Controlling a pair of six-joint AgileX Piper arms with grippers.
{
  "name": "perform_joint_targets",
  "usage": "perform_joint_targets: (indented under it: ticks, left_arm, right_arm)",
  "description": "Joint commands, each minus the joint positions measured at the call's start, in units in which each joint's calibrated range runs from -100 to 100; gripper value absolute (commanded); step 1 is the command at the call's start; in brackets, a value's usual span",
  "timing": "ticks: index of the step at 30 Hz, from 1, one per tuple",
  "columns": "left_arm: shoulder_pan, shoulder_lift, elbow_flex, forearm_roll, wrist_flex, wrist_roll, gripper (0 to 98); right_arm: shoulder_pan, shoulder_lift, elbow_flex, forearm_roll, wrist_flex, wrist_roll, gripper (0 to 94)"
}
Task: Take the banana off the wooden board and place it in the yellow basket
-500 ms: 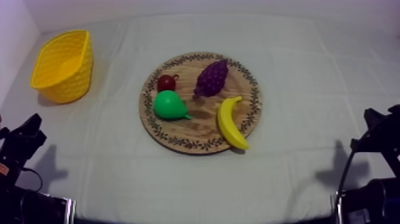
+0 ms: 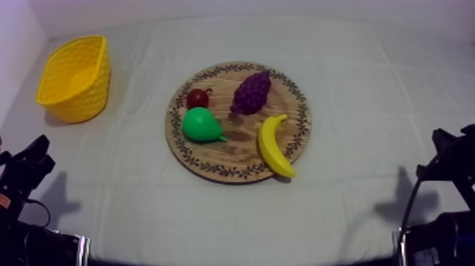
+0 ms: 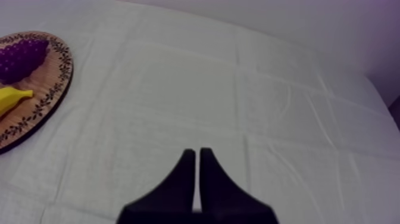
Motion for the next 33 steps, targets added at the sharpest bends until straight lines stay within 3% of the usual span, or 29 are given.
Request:
perform_joint_targets:
  ticks: [1, 13, 15, 19, 21, 26, 33]
  left_arm:
    - [0.01, -0.02, 0.02, 0.01, -0.03, 0.01, 0.1]
    - [-0.31, 0.00, 0.02, 0.01, -0.03, 0.26, 0.1]
    - [-0.91, 0.01, 0.02, 0.01, 0.00, 0.93, 0.1]
    - [-1.05, 1.48, 0.02, 0.01, -1.95, 5.19, 0.1]
    - [-0.58, 3.62, -0.18, 0.39, -3.83, 3.59, 0.1]
    - [1.46, 10.16, -4.64, 0.67, -5.78, 3.27, 0.1]
    - [7.32, 21.08, -22.32, 0.67, 1.96, 5.16, 0.1]
  right_arm:
    - [0.01, -0.04, -0.03, -0.02, -0.02, -0.04, 0.6]
    - [0.01, -0.04, -0.03, -0.02, -0.02, -0.04, 0.6]
    - [0.01, -0.04, -0.03, -0.02, -0.02, -0.03, 0.6]
    - [0.01, -0.04, -0.03, -0.02, -0.02, -0.03, 0.6]
    - [0.01, -0.04, -0.03, -0.02, -0.02, -0.02, 0.6]
    - [0.01, -0.04, -0.03, -0.02, -0.02, -0.05, 0.6]
    - [0.01, -0.04, -0.03, -0.02, -0.02, -0.02, 0.6]
